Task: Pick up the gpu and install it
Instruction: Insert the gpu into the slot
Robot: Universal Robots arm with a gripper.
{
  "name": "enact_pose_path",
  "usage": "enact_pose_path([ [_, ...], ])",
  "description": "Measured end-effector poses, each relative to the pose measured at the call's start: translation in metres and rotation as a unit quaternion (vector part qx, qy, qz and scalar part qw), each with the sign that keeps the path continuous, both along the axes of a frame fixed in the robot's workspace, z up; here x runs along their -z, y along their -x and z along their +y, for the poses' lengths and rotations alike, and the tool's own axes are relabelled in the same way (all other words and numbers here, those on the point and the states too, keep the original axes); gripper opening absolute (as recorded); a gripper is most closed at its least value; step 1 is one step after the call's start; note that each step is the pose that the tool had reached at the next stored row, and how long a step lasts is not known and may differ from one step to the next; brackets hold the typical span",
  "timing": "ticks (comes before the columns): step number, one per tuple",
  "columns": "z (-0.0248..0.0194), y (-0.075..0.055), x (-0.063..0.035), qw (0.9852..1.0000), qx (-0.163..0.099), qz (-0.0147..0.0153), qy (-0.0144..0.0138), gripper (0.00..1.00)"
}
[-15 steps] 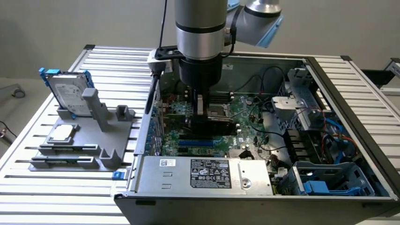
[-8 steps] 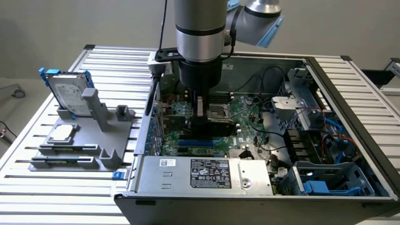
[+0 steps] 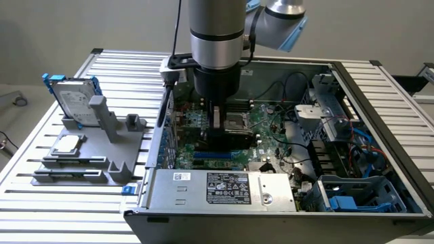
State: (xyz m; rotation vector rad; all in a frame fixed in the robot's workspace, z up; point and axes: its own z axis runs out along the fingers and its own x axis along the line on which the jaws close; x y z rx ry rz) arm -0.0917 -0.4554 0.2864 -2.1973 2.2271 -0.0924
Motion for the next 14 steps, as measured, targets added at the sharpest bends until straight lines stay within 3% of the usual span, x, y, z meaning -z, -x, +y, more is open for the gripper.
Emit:
enact_pose_path([
  [4,-0.0001,0.0003,0.0035,1.0000,0.000,0.0019,-0.0003,0.26],
  [11,-0.0005,0.0003,0.0073,1.0000,0.000,0.0091,-0.0030,0.26],
  [14,-0.0005,0.0003,0.0081,0.9999,0.000,0.0095,-0.0048,0.26],
])
